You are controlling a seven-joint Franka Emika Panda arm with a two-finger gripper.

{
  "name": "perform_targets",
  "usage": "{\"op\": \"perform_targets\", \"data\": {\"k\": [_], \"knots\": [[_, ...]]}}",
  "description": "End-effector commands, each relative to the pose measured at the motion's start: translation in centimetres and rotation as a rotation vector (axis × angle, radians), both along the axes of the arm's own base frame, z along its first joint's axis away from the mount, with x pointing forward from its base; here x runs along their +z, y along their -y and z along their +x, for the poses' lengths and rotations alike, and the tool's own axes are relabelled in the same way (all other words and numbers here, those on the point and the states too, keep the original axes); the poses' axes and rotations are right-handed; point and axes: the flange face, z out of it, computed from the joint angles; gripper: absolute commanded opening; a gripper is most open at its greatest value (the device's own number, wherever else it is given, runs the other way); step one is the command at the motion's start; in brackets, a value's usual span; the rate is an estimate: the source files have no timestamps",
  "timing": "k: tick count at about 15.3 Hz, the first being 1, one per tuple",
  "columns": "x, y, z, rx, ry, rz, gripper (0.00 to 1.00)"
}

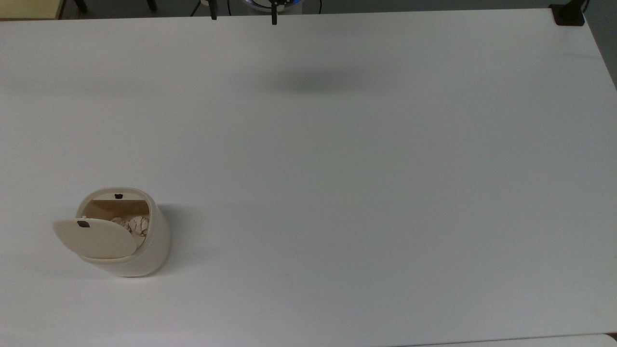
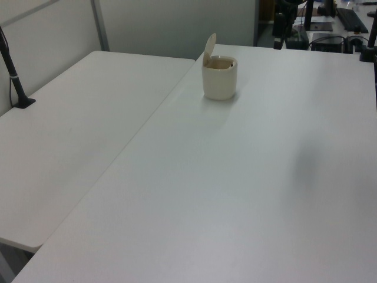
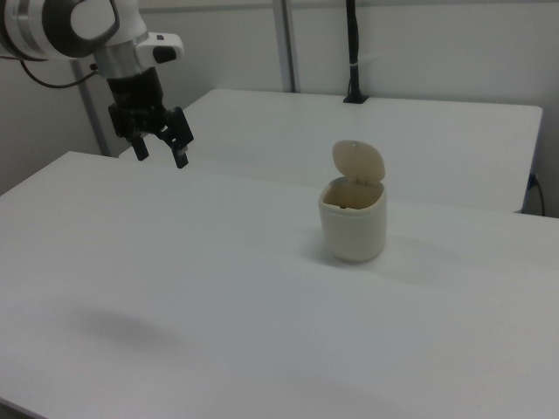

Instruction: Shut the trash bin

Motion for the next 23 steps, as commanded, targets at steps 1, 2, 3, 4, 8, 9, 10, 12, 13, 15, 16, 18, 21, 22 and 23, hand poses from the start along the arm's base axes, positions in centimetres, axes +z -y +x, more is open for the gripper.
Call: {"op": "perform_targets", "data": {"k": [1, 2, 3, 4, 8, 9, 10, 12, 13, 15, 16, 18, 21, 22, 23], "knots": [[-0.3, 2.8, 1.0, 0.042, 0.024, 0.009, 0.97], [-0.3, 3.8, 1.6, 0.014, 0.055, 0.011, 0.85], [-0.5, 4.0, 2.5, 0.002, 0.094, 0.009, 0.78], [-0.4, 4.7, 3.5, -0.045, 0.162, 0.011, 0.61], [-0.2, 6.5, 7.9, -0.337, 0.351, 0.068, 0.09], [-0.6, 7.3, 10.2, -0.498, 0.405, 0.104, 0.01], [-0.6, 8.1, 11.4, -0.599, 0.436, 0.129, 0.00], [-0.5, 9.4, 13.1, -0.750, 0.497, 0.180, 0.00], [-0.7, 9.9, 13.7, -0.823, 0.533, 0.210, 0.00], [-1.0, 11.3, 14.8, -0.951, 0.631, 0.278, 0.00], [-1.6, 11.8, 15.4, -0.999, 0.665, 0.304, 0.00], [-2.5, 13.5, 16.5, -1.060, 0.736, 0.335, 0.00], [-4.3, 16.4, 17.8, -1.131, 0.850, 0.380, 0.00], [-5.2, 17.2, 18.2, -1.142, 0.892, 0.395, 0.00], [-6.2, 17.7, 18.5, -1.149, 0.922, 0.406, 0.00]]}}
